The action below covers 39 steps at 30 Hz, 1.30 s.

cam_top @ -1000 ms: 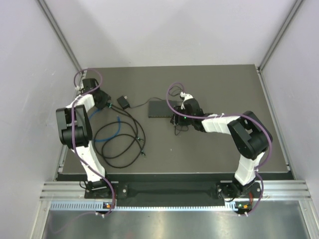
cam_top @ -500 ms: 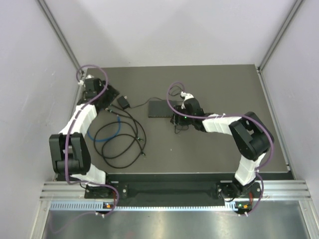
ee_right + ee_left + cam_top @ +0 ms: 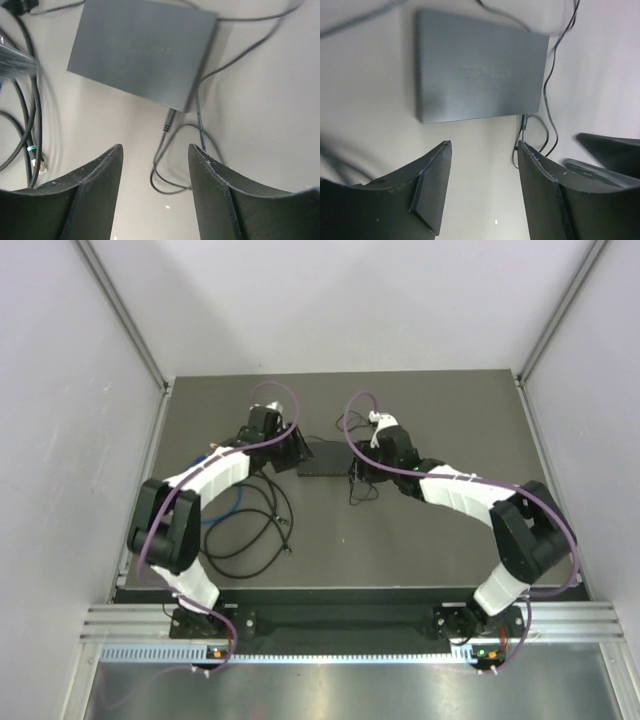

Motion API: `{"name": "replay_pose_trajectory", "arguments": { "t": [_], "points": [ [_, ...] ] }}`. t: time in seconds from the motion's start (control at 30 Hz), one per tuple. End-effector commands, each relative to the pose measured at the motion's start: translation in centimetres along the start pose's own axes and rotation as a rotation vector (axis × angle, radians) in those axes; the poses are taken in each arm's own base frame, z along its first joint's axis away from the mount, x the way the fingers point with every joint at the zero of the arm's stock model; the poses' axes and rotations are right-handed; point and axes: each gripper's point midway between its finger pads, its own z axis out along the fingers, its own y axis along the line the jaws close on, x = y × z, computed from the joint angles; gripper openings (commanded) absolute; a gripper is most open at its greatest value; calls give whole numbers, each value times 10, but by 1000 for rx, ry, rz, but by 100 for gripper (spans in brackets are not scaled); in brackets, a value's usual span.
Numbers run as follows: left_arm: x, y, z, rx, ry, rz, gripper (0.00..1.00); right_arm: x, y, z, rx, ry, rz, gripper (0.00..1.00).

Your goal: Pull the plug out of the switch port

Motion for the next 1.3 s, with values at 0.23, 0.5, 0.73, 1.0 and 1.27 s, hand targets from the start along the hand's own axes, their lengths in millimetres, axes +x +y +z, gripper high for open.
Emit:
{"name": "replay_pose_trajectory", "arguments": {
  "t": [0.23, 0.5, 0.73, 1.0, 1.27],
  "points": [
    [-4, -55, 48, 251, 126, 107, 57, -39, 2, -39, -20, -87, -32, 53],
    [-12, -67, 57, 272, 154, 142, 58, -26, 20, -3, -148, -116, 147, 44],
    [-1, -72, 78, 278, 255, 148, 51, -13, 12, 19, -116, -89, 191, 40],
    [18, -64, 90, 254, 301, 139, 50, 12, -4, 31, -62, -53, 214, 39],
    [26, -60, 93, 252, 301, 134, 50, 23, -12, 41, -36, -33, 222, 38]
  ]
}}
